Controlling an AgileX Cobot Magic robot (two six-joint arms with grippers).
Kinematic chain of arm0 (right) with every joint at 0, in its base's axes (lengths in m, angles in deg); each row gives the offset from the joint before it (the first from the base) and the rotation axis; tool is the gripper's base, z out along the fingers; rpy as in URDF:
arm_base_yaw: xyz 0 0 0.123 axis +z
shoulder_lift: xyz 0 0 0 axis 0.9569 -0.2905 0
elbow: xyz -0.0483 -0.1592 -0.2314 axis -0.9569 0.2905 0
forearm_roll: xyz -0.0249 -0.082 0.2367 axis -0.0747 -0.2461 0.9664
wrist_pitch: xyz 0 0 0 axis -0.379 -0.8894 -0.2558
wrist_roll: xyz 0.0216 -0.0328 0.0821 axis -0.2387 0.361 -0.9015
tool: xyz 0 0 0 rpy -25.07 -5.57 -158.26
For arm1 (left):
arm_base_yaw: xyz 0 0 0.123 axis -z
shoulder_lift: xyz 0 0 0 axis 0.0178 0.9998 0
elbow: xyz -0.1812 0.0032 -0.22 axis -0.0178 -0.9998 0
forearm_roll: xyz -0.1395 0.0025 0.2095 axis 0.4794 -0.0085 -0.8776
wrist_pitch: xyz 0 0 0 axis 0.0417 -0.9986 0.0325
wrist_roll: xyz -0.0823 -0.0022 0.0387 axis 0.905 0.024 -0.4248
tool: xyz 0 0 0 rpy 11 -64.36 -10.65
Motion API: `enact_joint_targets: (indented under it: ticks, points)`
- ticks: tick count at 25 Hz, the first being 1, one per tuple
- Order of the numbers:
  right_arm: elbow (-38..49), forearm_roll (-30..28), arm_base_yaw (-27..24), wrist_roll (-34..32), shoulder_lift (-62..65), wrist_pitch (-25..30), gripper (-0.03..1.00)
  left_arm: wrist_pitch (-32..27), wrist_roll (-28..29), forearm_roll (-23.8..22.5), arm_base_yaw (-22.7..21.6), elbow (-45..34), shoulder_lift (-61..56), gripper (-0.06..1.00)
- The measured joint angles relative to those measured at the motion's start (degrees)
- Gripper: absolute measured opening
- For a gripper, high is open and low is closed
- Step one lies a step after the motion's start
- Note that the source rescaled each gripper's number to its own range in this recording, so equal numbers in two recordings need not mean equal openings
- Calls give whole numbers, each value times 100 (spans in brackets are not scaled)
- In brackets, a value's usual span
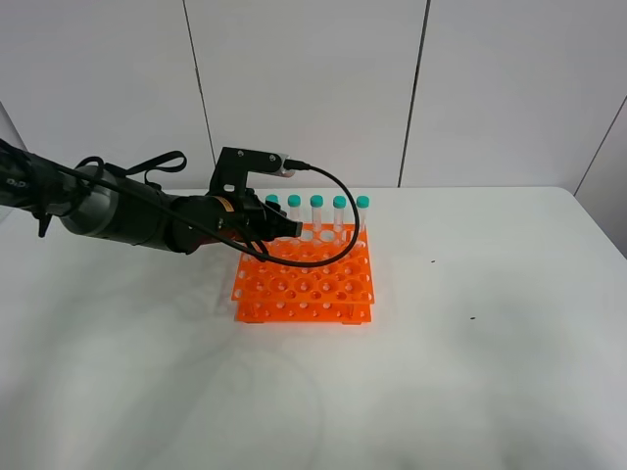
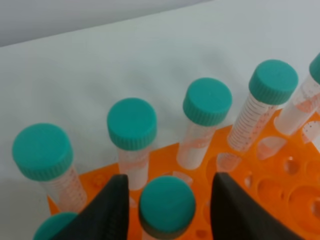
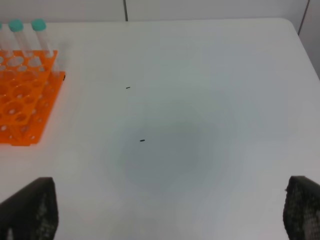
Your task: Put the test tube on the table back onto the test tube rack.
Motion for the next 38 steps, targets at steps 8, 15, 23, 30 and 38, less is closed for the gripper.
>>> enact_joint_targets:
  ticks: [8, 15, 23, 30, 38]
  points:
    - [0, 0, 0, 0, 0, -2, 100, -167, 7, 0, 0, 0, -392, 38]
    - [0, 0, 0, 0, 0, -2, 100, -361, -286, -7, 0, 0, -1180, 38]
    - [0, 0, 0, 0, 0, -2, 100, -2390, -422, -9, 0, 41, -1915, 92]
    - [0, 0, 0, 0, 0, -2, 100, -5520, -375, -9, -387, 1352, -1495, 100]
    - [0, 0, 0, 0, 0, -2, 100, -7830, -108, -217, -1366, 3052, -340, 100]
